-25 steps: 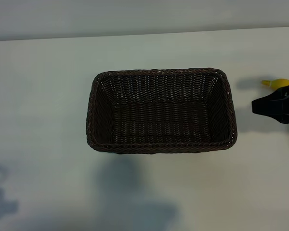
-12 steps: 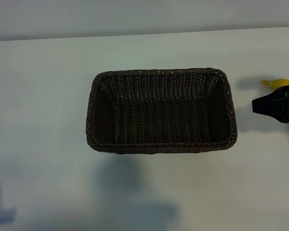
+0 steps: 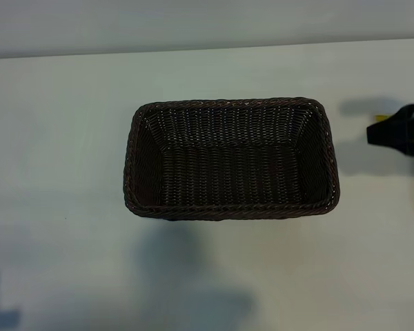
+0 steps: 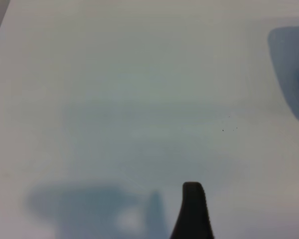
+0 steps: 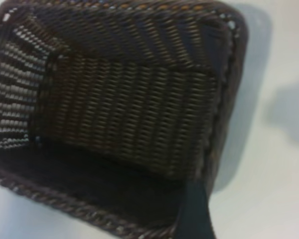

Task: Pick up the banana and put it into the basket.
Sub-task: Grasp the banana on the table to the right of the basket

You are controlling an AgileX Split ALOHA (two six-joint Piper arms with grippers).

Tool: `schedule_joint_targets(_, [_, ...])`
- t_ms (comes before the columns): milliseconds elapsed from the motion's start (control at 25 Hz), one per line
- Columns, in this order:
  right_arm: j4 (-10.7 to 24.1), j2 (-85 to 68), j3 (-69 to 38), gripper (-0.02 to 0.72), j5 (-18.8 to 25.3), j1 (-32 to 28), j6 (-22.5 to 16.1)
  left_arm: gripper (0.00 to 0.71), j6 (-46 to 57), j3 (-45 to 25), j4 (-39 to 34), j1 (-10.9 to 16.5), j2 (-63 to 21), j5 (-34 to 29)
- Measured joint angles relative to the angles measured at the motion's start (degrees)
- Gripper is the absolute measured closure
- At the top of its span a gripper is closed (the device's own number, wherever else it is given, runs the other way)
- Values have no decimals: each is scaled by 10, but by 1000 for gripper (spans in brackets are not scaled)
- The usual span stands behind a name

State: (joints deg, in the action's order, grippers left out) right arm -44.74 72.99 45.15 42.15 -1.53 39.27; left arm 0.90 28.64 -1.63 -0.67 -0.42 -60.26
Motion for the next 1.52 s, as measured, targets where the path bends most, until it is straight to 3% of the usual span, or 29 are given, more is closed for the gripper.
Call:
schedule_joint_targets(200, [87,71,82,135,13,0,-78,123,0,0,1,0,0,0])
schedule_joint_targets(520, [273,197,209,135,59,0,-239,123,0,0,1,0,0,0])
schedule_joint_targets(680, [345,238,244,135,63,0,-293,123,0,0,1,0,0,0])
schedule_joint_targets(920, [380,277,256,135,62,0,-312,123,0,-1,1,0,0,0])
schedule_joint_targets(1240, [458,310,256,135,62,0,-369,123,0,-1,1,0,0,0])
schedule_joint_targets(1520, [472,345,256,135,62,0,-372,123,2,-1,1,0,0,0])
